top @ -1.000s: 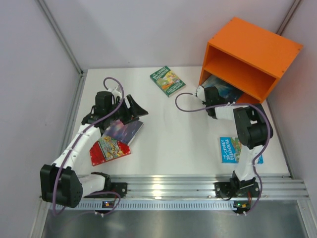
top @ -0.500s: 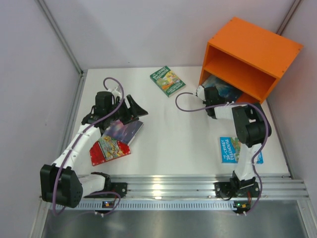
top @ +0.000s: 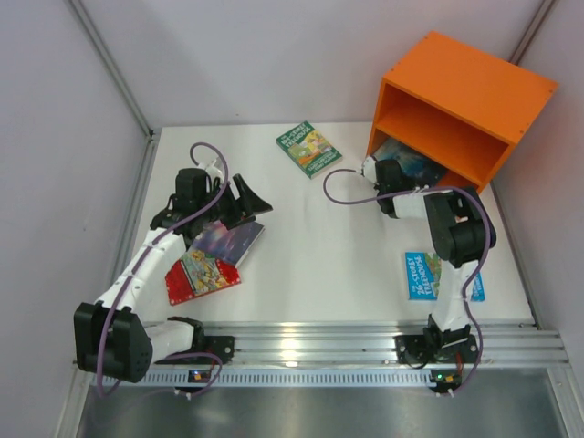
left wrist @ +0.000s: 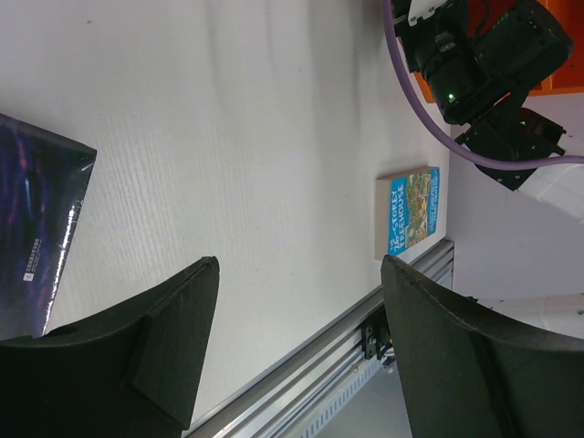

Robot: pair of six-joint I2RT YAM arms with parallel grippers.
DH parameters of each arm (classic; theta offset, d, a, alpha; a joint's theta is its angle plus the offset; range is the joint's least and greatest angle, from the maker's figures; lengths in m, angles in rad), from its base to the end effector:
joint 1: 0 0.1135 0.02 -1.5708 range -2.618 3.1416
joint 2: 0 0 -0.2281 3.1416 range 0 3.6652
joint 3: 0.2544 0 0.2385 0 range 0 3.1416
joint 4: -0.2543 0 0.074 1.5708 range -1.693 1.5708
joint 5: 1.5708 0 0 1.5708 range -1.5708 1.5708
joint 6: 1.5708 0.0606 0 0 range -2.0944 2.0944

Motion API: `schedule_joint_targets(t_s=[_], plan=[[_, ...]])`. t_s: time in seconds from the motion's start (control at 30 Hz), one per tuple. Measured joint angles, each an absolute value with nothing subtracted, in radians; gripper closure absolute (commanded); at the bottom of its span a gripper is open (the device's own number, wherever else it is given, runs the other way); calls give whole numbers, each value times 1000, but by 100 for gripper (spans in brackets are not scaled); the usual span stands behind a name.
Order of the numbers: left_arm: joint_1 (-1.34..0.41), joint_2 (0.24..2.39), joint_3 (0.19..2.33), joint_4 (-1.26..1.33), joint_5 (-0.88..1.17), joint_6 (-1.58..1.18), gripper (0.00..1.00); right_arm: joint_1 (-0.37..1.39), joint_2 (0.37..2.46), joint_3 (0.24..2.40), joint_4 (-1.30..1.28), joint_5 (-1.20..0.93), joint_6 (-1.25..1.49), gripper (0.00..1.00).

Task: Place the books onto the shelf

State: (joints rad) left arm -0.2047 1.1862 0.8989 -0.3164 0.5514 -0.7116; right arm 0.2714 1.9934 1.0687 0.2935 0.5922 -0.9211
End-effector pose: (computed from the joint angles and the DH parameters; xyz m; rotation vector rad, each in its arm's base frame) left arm 0.2640 -0.0872 0.2458 -0.2424 2.2794 -1.1020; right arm 0.3952 0.0749 0.1000 -0.9679 2.0424 -1.0077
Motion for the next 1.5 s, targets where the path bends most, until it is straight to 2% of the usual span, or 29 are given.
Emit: schedule_joint_targets(t_s=[1.1, 1.37, 1.5], plan=[[-205, 1187, 899, -317, 527, -711, 22, 251, 2056, 1114, 356, 628, -951, 76], [-184, 1221, 945, -377, 445, -681, 21, 251, 2056, 1115, 357, 618, -948, 68], [-83, 1222, 947, -381, 406, -677, 22, 272, 2042, 1102, 358, 616, -943, 63]])
